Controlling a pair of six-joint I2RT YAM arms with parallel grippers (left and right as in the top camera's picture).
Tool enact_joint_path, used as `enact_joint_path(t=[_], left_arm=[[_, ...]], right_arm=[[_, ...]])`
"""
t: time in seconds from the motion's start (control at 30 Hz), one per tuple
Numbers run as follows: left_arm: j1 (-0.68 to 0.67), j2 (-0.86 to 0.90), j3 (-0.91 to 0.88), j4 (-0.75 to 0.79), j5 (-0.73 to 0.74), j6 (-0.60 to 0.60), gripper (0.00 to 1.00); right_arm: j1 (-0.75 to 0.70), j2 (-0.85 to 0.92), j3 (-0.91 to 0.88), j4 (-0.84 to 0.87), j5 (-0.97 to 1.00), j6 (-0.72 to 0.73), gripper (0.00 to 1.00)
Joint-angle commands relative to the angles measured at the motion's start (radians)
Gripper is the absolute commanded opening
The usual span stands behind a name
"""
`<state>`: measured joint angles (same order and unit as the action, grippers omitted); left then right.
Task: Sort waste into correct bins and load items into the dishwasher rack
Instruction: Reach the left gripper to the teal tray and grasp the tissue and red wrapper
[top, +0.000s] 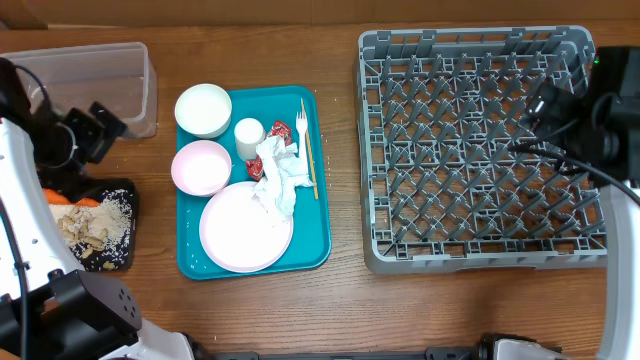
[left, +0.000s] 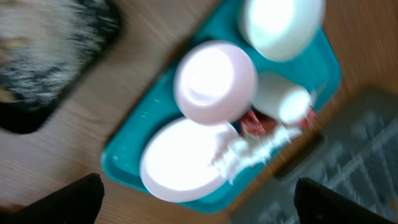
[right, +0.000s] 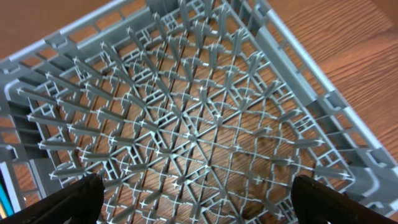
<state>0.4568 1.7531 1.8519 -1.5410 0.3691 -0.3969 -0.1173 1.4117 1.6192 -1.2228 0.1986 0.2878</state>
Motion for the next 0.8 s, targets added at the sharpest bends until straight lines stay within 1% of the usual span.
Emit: enact_joint_path(t=[0.0, 0.03, 0.07, 0.13, 0.23, 0.27, 0.37, 0.47, 0.5, 0.6, 0.67, 0.77], left_arm=[[-0.108, 0.003, 0.000, -0.046, 0.204, 0.248, 1.00], [-0.143, 0.003, 0.000, -0.056, 0.199, 0.280, 1.00], [-0.206, 0.003, 0.000, -0.061, 0.165, 0.300, 1.00], [-0.282, 0.003, 0.000, -0.041, 0.082, 0.275, 1.00], [-0.403, 0.003, 0.000, 0.031, -0.065, 0.212, 1.00], [-0.461, 0.004, 0.000, 0.066, -0.101, 0.220, 1.00], [-0.573, 0.010, 0.000, 0.108, -0.147, 0.243, 1.00], [-0.666, 0.023, 0.000, 0.105, -0.239, 0.244, 1.00], [-0.704, 0.038, 0.000, 0.109, -0.248, 0.255, 1.00], [-0.764, 0.076, 0.000, 0.119, -0.249, 0.287, 1.00], [-0.796, 0.113, 0.000, 0.124, -0.285, 0.287, 1.00], [-0.818, 0.173, 0.000, 0.130, -0.360, 0.215, 1.00]], right_arm=[[-0.002, 0.039, 0.003, 0.005, -0.021, 0.001, 1.00], [-0.002, 0.051, 0.003, 0.006, -0.021, 0.001, 1.00], [-0.002, 0.068, 0.003, 0.005, -0.021, 0.001, 1.00], [-0.002, 0.089, 0.003, 0.006, -0.021, 0.001, 1.00], [-0.002, 0.111, 0.003, 0.005, -0.021, 0.001, 1.00], [-0.002, 0.117, 0.003, 0.005, -0.021, 0.001, 1.00], [-0.002, 0.122, 0.003, 0.005, -0.021, 0.001, 1.00], [-0.002, 0.122, 0.003, 0.006, -0.021, 0.001, 1.00], [-0.002, 0.122, 0.003, 0.005, -0.021, 0.001, 1.00], [-0.002, 0.122, 0.003, 0.006, -0.021, 0.001, 1.00], [-0.002, 0.122, 0.003, 0.006, -0.021, 0.001, 1.00], [-0.002, 0.122, 0.003, 0.005, -0.021, 0.001, 1.00]])
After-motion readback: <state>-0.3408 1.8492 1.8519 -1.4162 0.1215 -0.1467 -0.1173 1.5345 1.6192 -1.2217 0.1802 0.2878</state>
